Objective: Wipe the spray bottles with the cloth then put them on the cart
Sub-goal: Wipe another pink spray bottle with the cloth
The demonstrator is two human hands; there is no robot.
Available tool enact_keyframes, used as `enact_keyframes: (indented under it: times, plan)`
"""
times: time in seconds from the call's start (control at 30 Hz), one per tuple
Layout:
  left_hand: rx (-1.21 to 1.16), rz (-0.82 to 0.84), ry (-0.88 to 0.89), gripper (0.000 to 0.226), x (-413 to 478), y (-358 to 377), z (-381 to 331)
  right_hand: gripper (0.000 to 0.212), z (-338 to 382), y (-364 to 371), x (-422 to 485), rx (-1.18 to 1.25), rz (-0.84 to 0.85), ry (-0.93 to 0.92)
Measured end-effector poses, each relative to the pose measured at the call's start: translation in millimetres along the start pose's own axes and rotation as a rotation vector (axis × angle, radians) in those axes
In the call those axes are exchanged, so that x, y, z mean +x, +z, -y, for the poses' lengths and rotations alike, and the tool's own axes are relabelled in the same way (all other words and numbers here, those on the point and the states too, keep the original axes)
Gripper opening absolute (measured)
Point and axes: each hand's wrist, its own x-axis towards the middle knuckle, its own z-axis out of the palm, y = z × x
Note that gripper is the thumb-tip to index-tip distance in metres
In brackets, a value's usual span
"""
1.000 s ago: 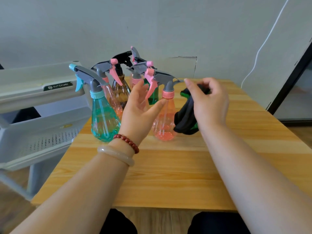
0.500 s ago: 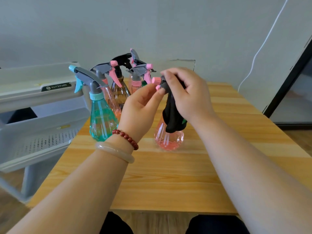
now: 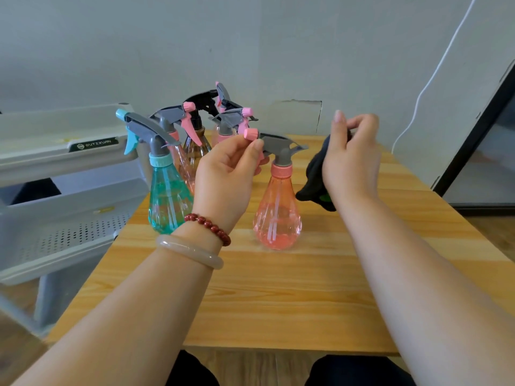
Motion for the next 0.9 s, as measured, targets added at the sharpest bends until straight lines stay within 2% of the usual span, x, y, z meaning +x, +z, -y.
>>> enact_keyframes:
  times: [0.1, 0.2, 0.27, 0.37, 0.43, 0.5, 0.6, 0.77, 0.83, 0.9]
  plan:
    - [0.01, 0.028, 0.017, 0.013, -0.8, 4.0, -2.8, 0.002, 16.4, 3.4, 2.6, 0.07, 0.076, -0.013]
    - [-0.074, 0.045, -0.004, 0.024, 0.9, 4.5, -5.5, 0.016, 34.7, 4.4, -4.5, 0.069, 0.115, -0.272]
    - [-0.112, 0.054, -0.016, 0.022, 2.0, 3.6, -6.9, 0.025, 35.4, 4.2, -14.8, 0.115, 0.177, -0.411]
    - [-0.109, 0.082, -0.012, 0.018, 1.0, 2.9, -5.7, 0.027, 27.2, 4.8, -25.4, 0.181, 0.302, -0.499]
    - [-0.103, 0.079, -0.011, 0.019, 0.0, 2.9, -5.1, 0.028, 20.0, 2.3, -24.7, 0.148, 0.302, -0.563]
    - [-0.097, 0.063, -0.013, 0.019, 0.0, 3.0, -5.7, 0.028, 13.4, -2.4, -22.1, 0.126, 0.281, -0.564]
    - [-0.068, 0.052, -0.01, 0.018, -0.3, 4.8, -6.4, 0.027, 11.2, -5.5, -17.7, 0.141, 0.272, -0.462]
    - [-0.072, 0.064, 0.003, 0.022, -4.0, 5.9, -7.3, 0.023, 27.5, 3.7, -23.4, 0.109, 0.234, -0.613]
    - [-0.071, 0.066, -0.001, 0.02, -3.8, 4.1, -7.3, 0.022, 23.8, 4.8, -23.8, 0.125, 0.222, -0.623]
    - [-0.067, 0.059, -0.01, 0.018, -2.3, 2.4, -7.0, 0.022, 11.9, 1.0, -22.1, 0.143, 0.215, -0.55]
